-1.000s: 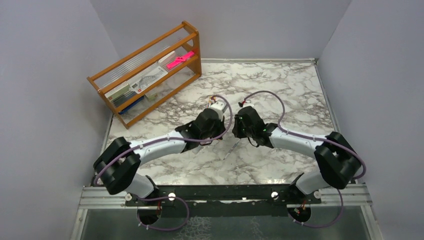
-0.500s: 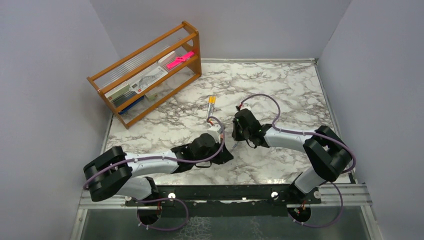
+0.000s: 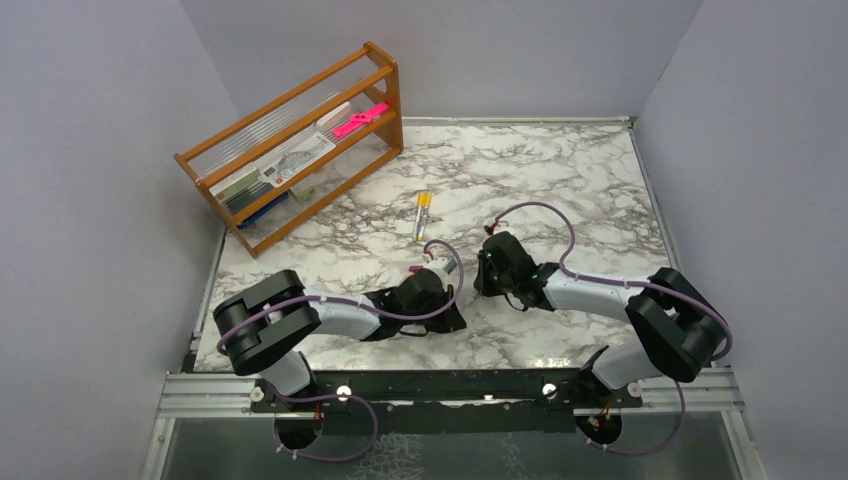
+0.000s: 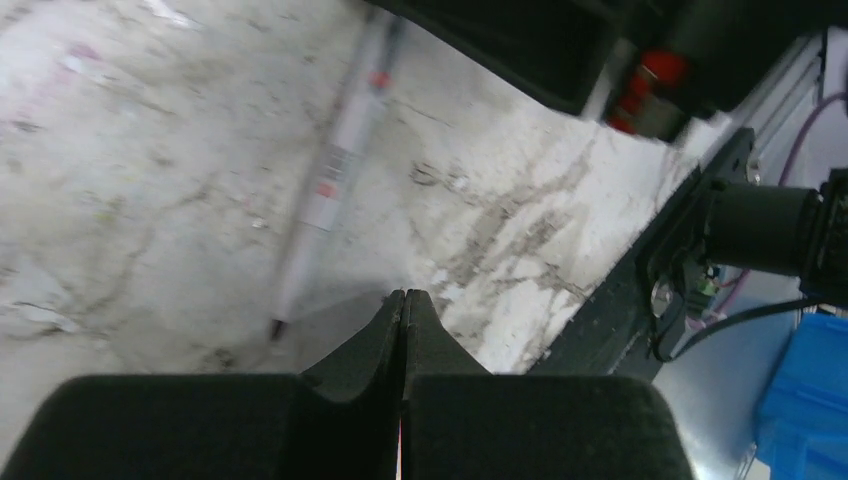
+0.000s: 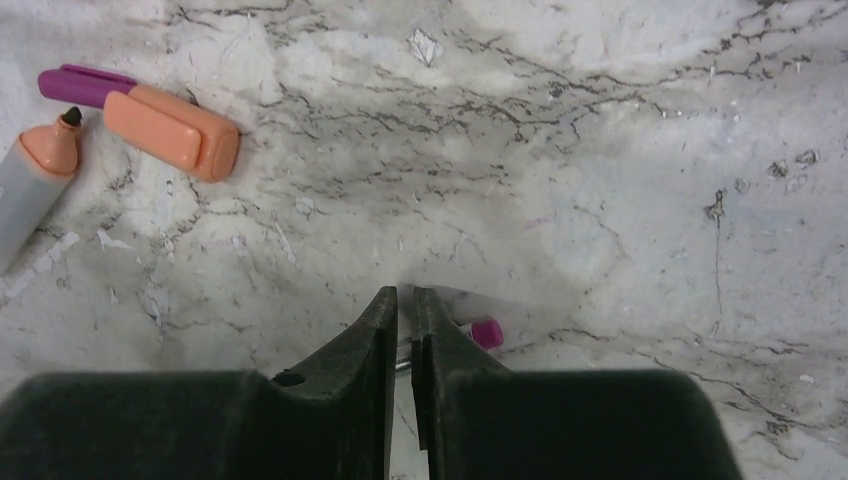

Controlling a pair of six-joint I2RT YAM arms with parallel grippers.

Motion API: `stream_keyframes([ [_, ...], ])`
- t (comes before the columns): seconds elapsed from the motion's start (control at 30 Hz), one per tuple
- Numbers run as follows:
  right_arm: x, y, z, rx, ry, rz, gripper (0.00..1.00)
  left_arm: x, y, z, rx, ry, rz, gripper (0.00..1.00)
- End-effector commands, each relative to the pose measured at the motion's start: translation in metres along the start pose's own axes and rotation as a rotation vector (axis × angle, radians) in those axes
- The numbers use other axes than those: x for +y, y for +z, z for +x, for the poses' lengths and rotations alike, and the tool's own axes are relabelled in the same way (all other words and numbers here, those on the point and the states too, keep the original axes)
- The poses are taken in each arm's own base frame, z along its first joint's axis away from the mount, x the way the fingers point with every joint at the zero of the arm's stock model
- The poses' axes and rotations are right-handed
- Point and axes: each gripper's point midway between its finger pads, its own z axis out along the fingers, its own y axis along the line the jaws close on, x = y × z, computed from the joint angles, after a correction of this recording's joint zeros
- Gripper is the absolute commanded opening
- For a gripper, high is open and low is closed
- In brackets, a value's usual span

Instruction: Insert the pens into the pen caps

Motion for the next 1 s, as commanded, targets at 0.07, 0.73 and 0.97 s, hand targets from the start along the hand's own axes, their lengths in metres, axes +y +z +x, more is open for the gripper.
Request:
stream_keyframes([
  [0.07,0.002,-0.012,0.012,0.004,-0.001,-0.056,0.11,0.023,0.006,-0.011,0.003,-0.028,-0.02,0.0],
  [0.73,0.001,-0.04,0.039,0.033,0.013,-0.151,0.12,0.04,0.049,-0.068,-0.039,0.027,-0.056,0.0],
  [0.97,0.007,-0.049,0.007,-0.053,-0.007,-0.144,0.32,0.016,0.024,-0.088,-0.116,0.056,-0.004,0.0],
])
